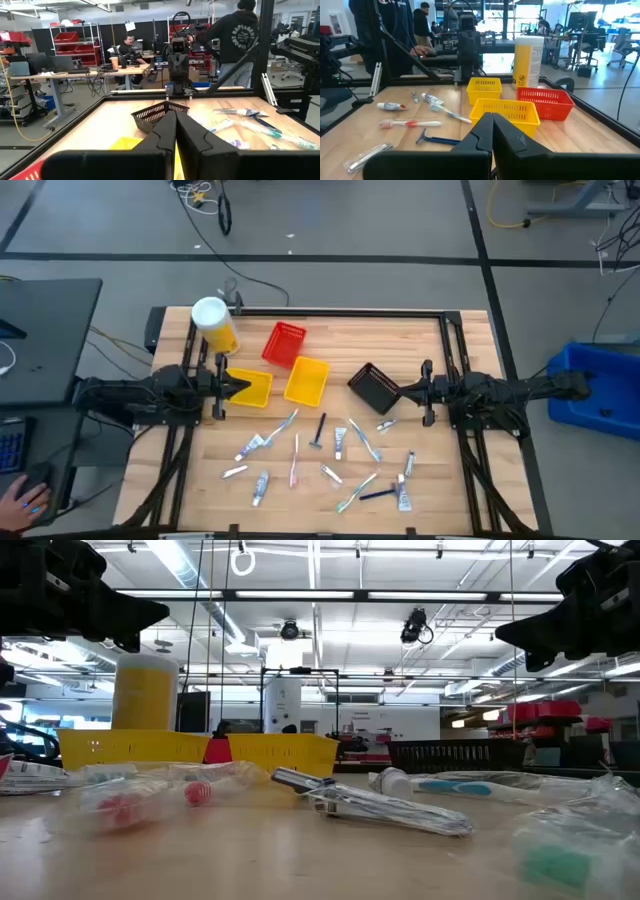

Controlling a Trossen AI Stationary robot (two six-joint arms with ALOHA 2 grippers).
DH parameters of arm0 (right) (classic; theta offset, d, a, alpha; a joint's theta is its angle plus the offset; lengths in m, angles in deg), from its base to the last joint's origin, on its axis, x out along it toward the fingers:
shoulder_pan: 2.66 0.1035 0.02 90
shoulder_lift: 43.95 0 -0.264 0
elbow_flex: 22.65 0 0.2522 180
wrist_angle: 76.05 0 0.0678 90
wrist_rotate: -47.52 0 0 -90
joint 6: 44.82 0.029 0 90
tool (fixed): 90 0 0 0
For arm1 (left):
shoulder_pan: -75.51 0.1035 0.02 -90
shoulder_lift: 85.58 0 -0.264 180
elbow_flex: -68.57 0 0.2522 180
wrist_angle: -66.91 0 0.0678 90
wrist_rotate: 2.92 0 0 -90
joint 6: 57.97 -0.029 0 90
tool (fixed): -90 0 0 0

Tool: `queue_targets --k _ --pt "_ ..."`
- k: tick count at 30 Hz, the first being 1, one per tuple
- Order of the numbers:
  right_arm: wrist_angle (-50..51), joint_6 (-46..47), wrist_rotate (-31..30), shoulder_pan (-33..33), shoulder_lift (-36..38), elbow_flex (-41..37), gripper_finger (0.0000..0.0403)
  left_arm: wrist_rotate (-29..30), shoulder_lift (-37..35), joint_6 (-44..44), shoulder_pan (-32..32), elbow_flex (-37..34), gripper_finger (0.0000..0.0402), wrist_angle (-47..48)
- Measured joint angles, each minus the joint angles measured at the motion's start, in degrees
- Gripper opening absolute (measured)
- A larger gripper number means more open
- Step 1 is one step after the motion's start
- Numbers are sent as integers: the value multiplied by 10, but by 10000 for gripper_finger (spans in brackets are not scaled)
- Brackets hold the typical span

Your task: Pick & Place Travel size toiletries

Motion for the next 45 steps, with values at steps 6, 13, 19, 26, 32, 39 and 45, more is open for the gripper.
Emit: queue_targets --k 6,13,19,26,32,39,45 --pt "0 14 0 0 0 0 5 0 0 10 0 0 16 0" --pt "-28 22 0 0 0 0 5 0 0 -5 0 0 16 -7" --pt "-61 36 -3 0 -1 0 5 -20 0 48 0 0 16 -7" --pt "-83 27 -75 0 -1 0 5 -26 0 84 0 0 25 -7" --pt "-123 56 -72 0 -20 0 23 -10 0 110 0 0 65 -18" --pt "-256 94 -24 0 -114 0 63 0 4 101 0 2 121 -36" --pt "-381 75 -19 0 -237 5 94 21 56 105 0 21 144 -39"
